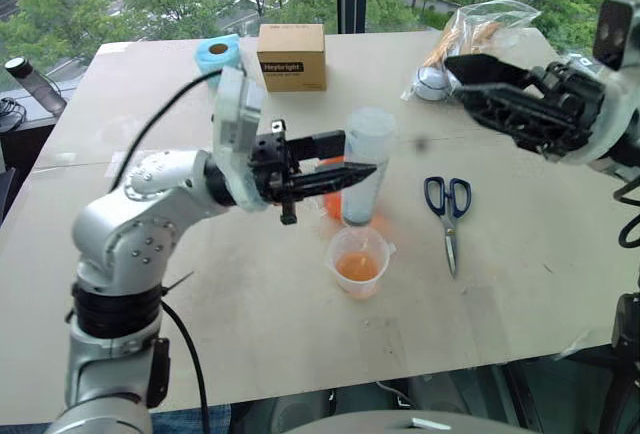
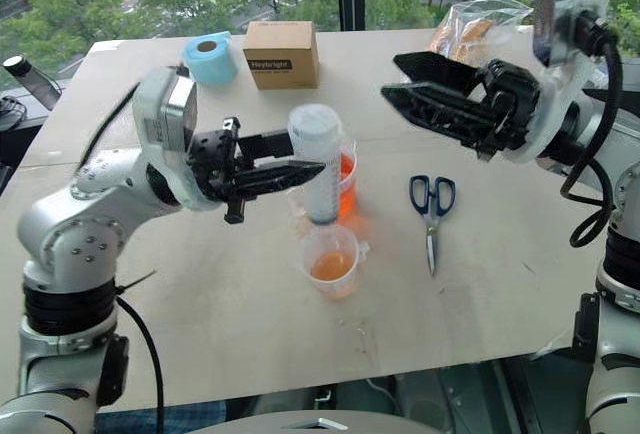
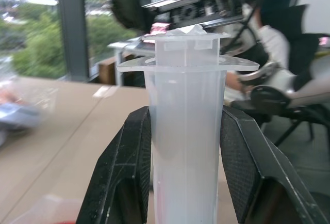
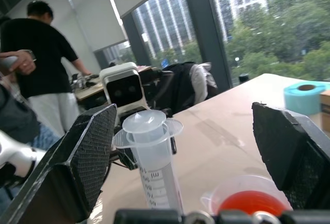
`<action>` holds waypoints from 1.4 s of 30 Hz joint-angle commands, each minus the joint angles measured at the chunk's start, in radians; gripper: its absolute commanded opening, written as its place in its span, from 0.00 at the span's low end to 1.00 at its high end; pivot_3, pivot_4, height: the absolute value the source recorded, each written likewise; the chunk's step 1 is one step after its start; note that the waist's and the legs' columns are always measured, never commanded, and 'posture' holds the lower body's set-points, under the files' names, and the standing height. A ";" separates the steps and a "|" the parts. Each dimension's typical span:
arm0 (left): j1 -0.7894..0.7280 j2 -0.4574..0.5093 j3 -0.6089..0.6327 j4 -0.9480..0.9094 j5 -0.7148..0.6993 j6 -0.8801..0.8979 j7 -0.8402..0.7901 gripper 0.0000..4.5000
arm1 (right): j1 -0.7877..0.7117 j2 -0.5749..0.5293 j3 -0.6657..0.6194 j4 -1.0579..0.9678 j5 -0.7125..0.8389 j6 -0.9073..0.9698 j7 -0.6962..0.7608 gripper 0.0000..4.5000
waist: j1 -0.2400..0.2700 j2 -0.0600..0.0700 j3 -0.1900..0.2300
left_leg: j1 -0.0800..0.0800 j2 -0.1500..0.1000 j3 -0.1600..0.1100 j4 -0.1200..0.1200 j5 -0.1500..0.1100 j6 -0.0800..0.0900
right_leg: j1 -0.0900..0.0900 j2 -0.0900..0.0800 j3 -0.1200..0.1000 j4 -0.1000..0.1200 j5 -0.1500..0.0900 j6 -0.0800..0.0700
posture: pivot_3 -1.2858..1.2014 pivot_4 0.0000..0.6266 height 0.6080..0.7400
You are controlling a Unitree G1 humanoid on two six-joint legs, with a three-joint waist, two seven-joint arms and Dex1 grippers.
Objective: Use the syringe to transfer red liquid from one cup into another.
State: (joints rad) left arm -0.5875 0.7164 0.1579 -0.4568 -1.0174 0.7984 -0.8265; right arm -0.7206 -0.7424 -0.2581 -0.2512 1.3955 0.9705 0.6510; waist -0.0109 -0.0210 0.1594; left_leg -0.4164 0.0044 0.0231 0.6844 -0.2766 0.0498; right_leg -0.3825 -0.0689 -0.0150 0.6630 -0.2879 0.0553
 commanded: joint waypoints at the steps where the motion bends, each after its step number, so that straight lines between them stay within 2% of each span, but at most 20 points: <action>1: -0.067 0.083 0.119 0.030 -0.061 0.049 0.058 0.30 | 0.019 -0.018 -0.065 0.002 0.001 -0.018 -0.005 0.98 | -0.001 0.000 0.000 | 0.000 0.000 0.000 0.000 0.000 0.000 | 0.000 0.000 0.000 0.000 0.000 0.000 | 0.52 0.24 1.00; 6: -0.116 0.309 0.197 0.211 -0.028 0.150 0.021 0.30 | 0.090 -0.039 -0.080 -0.014 0.000 0.007 0.004 0.98 | -0.002 0.001 0.001 | 0.000 0.000 0.001 0.000 0.000 0.000 | 0.000 0.003 0.000 0.000 0.000 0.000 | 0.52 0.24 1.00; 11: 0.018 0.461 0.193 0.239 0.073 0.139 -0.093 0.30 | 0.173 -0.046 -0.078 -0.021 -0.033 0.004 -0.019 0.98 | -0.001 0.002 0.001 | 0.001 0.000 0.002 -0.001 0.000 0.000 | 0.000 0.005 0.001 -0.001 0.000 0.000 | 0.52 0.24 1.00; 14: 0.113 0.468 0.150 0.265 0.176 0.098 -0.095 0.30 | 0.241 -0.060 -0.081 -0.040 -0.067 0.001 -0.014 0.98 | 0.005 0.002 0.001 | 0.001 0.000 0.001 -0.001 0.000 0.000 | -0.001 0.001 0.000 0.000 0.000 0.000 | 0.52 0.24 1.00; 17: 0.170 0.446 0.084 0.295 0.273 0.059 -0.080 0.30 | 0.338 -0.096 -0.056 -0.087 -0.186 -0.045 0.044 0.98 | 0.010 0.002 0.002 | 0.001 0.000 0.001 -0.001 0.000 0.000 | 0.000 0.000 0.000 -0.001 0.000 0.000 | 0.52 0.24 1.00; 19: 0.196 0.427 0.039 0.311 0.326 0.031 -0.079 0.30 | 0.390 -0.060 -0.070 -0.099 -0.241 -0.110 0.037 0.98 | 0.011 0.002 0.001 | 0.000 0.000 0.002 -0.001 0.000 0.000 | -0.001 0.000 0.001 -0.001 0.000 0.000 | 0.52 0.24 1.00; 21: 0.188 0.389 -0.021 0.334 0.379 0.056 -0.029 0.30 | 0.490 -0.011 -0.111 -0.122 -0.272 -0.169 0.038 0.98 | 0.016 0.001 0.001 | 0.000 0.000 0.002 -0.002 0.000 0.000 | 0.000 0.000 0.001 -0.001 0.000 0.000 | 0.52 0.24 1.00; 25: 0.188 0.354 -0.095 0.333 0.439 0.149 0.045 0.30 | 0.740 -0.029 -0.114 -0.122 -0.463 -0.300 0.148 0.98 | 0.026 0.001 0.001 | 0.000 0.000 0.001 -0.002 0.000 0.000 | 0.000 0.000 0.001 -0.001 0.000 0.000 | 0.52 0.24 1.00; 30: 0.148 0.313 -0.170 0.406 0.541 0.171 0.106 0.30 | 0.833 0.000 -0.112 -0.073 -0.555 -0.383 0.183 0.98 | -0.006 0.004 0.000 | 0.004 0.000 0.005 -0.002 -0.001 0.001 | 0.000 0.001 0.005 0.002 0.000 0.000 | 0.52 0.24 1.00; 32: 0.130 0.297 -0.165 0.407 0.543 0.169 0.103 0.52 | 0.856 0.001 -0.105 -0.075 -0.582 -0.403 0.194 1.00 | -0.009 0.004 0.000 | 0.009 0.002 0.006 -0.003 -0.002 0.003 | 0.004 0.003 0.007 0.002 0.000 0.000 | 0.52 0.24 1.00; 33: 0.127 0.295 -0.162 0.397 0.541 0.168 0.095 0.59 | 0.870 0.002 -0.103 -0.077 -0.597 -0.423 0.208 1.00 | -0.007 0.004 0.000 | 0.011 0.002 0.006 -0.004 -0.003 0.005 | 0.004 0.003 0.007 0.002 0.000 0.000 | 0.52 0.24 1.00; 34: 0.124 0.289 -0.151 0.388 0.541 0.162 0.094 0.71 | 0.883 0.002 -0.102 -0.078 -0.613 -0.443 0.221 1.00 | -0.004 0.004 0.000 | 0.011 0.002 0.006 -0.005 -0.003 0.005 | 0.004 0.003 0.007 0.002 0.000 0.000 | 0.52 0.24 1.00; 37: 0.142 0.285 -0.095 0.349 0.548 0.085 0.080 0.99 | 0.906 -0.003 -0.110 -0.072 -0.656 -0.491 0.248 1.00 | 0.002 0.004 0.000 | 0.009 0.002 0.005 -0.005 -0.001 0.001 | 0.004 0.003 0.007 0.001 0.000 0.000 | 0.52 0.24 1.00; 40: 0.174 0.249 0.020 0.306 0.526 -0.068 0.058 0.99 | 0.909 0.001 -0.123 -0.054 -0.697 -0.538 0.251 1.00 | 0.004 0.004 0.000 | 0.006 0.001 0.005 -0.003 -0.001 0.001 | 0.003 0.001 0.006 -0.001 0.000 0.000 | 0.52 0.24 1.00; 42: 0.227 0.242 0.093 0.253 0.482 -0.091 0.012 0.99 | 0.911 -0.005 -0.113 -0.030 -0.737 -0.582 0.271 1.00 | 0.006 0.004 0.000 | 0.005 0.001 0.005 -0.002 -0.001 0.001 | 0.003 0.000 0.004 -0.001 0.000 0.000 | 0.52 0.24 1.00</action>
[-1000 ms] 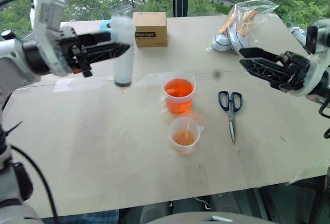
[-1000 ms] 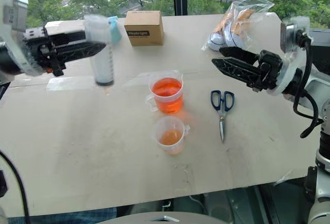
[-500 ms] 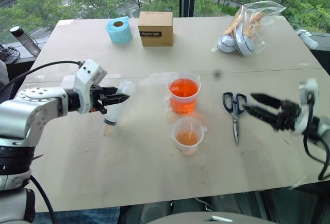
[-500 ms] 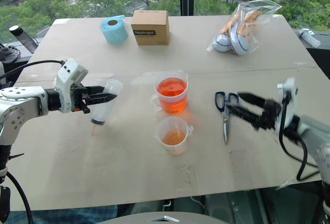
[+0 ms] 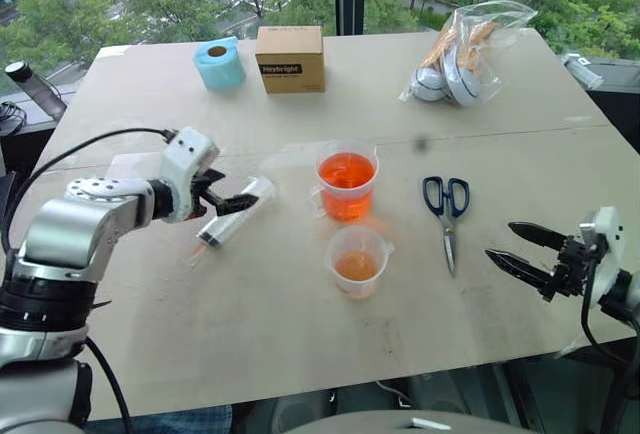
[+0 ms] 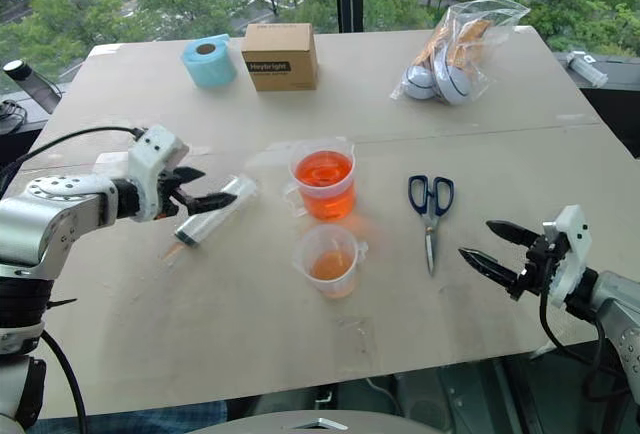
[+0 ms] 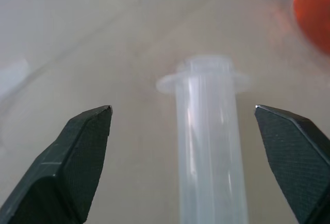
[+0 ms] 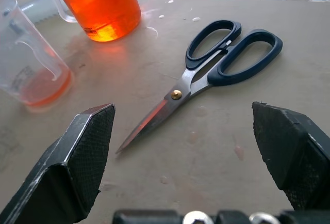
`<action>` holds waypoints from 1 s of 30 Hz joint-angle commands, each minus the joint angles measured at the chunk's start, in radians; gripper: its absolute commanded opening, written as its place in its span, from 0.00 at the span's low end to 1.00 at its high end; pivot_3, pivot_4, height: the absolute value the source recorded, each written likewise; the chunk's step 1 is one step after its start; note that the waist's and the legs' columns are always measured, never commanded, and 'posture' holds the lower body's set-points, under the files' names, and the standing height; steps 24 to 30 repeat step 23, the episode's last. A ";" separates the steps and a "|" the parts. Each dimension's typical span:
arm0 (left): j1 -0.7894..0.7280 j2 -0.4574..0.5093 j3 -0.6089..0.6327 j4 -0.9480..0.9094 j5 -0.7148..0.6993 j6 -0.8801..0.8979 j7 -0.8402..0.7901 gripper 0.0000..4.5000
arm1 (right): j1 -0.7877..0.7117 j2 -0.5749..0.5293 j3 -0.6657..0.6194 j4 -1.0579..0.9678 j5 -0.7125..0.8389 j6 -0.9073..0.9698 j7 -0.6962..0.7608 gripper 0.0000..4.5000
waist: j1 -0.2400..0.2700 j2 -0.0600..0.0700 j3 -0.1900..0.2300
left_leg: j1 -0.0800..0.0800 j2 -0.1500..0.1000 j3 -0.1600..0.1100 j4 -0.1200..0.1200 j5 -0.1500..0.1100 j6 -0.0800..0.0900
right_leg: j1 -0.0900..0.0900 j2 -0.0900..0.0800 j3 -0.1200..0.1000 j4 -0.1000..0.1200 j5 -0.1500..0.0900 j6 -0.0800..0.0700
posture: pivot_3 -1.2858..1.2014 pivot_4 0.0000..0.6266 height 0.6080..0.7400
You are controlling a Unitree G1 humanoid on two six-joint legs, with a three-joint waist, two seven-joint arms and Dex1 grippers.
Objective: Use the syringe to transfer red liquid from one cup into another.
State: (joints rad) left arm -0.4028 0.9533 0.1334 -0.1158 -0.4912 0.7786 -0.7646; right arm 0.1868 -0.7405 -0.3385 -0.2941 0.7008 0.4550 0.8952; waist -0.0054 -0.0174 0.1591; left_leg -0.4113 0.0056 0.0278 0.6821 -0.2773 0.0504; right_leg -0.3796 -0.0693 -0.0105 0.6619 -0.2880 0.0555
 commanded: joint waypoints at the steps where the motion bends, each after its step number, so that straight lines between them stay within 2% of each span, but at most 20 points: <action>1: 0.088 0.004 0.144 -0.129 -0.066 -0.079 -0.081 0.99 | 0.012 -0.012 -0.024 0.030 -0.076 -0.101 0.039 1.00 | -0.002 0.000 0.000 | 0.000 0.000 0.000 0.000 0.000 0.000 | 0.000 0.000 0.000 0.000 0.000 0.000 | 0.52 0.24 1.00; 4: 0.275 -0.014 0.210 -0.322 -0.080 -0.161 -0.144 0.99 | 0.060 -0.034 -0.010 0.085 -0.156 -0.218 0.127 1.00 | -0.003 0.002 0.000 | 0.000 0.000 0.000 0.000 0.000 0.000 | 0.000 -0.001 0.000 -0.001 0.000 0.000 | 0.52 0.24 1.00; 7: 0.462 -0.079 0.285 -0.500 -0.119 -0.187 -0.142 0.99 | 0.049 -0.001 -0.032 0.141 -0.126 -0.320 0.217 1.00 | -0.002 0.002 -0.001 | 0.000 0.000 0.000 -0.001 0.000 0.000 | 0.000 -0.001 0.000 -0.002 0.000 0.000 | 0.52 0.24 1.00; 10: 0.692 -0.205 0.282 -0.631 -0.094 -0.220 -0.077 0.99 | 0.018 0.010 -0.012 0.204 -0.143 -0.351 0.242 1.00 | -0.006 0.007 -0.004 | 0.005 0.000 -0.002 -0.001 0.000 0.000 | 0.005 -0.002 -0.001 0.001 0.000 -0.001 | 0.52 0.24 1.00; 12: 0.785 -0.283 0.269 -0.641 -0.073 -0.240 -0.026 0.99 | -0.005 0.010 0.006 0.251 -0.155 -0.372 0.274 1.00 | -0.007 0.008 -0.004 | 0.017 0.000 0.001 -0.006 -0.003 0.005 | 0.015 -0.003 0.002 -0.004 0.000 -0.001 | 0.52 0.24 1.00; 14: 0.822 -0.328 0.262 -0.622 -0.059 -0.258 0.003 0.99 | -0.028 0.016 0.012 0.284 -0.153 -0.381 0.285 1.00 | 0.000 0.006 -0.004 | 0.019 0.000 0.001 -0.008 -0.004 0.006 | 0.017 -0.003 0.001 -0.006 0.000 -0.002 | 0.52 0.24 1.00; 16: 0.881 -0.354 0.238 -0.568 0.014 -0.340 -0.007 0.99 | -0.082 0.016 0.024 0.337 -0.161 -0.385 0.293 1.00 | 0.003 0.010 -0.006 | 0.019 0.000 -0.001 -0.008 -0.004 0.005 | 0.017 -0.003 -0.001 -0.005 0.000 -0.002 | 0.52 0.24 1.00; 23: 0.935 -0.385 0.200 -0.494 0.098 -0.502 -0.029 0.99 | -0.158 -0.016 0.070 0.449 -0.214 -0.414 0.368 1.00 | 0.010 0.012 -0.007 | 0.019 0.000 -0.001 -0.009 -0.004 0.006 | 0.017 -0.004 -0.001 -0.007 -0.002 -0.005 | 0.52 0.24 1.00; 30: 0.935 -0.385 0.200 -0.494 0.098 -0.502 -0.029 0.99 | -0.158 -0.016 0.070 0.449 -0.214 -0.414 0.368 1.00 | 0.010 0.012 -0.007 | 0.019 0.000 -0.001 -0.009 -0.004 0.006 | 0.017 -0.004 -0.001 -0.007 -0.002 -0.005 | 0.52 0.24 1.00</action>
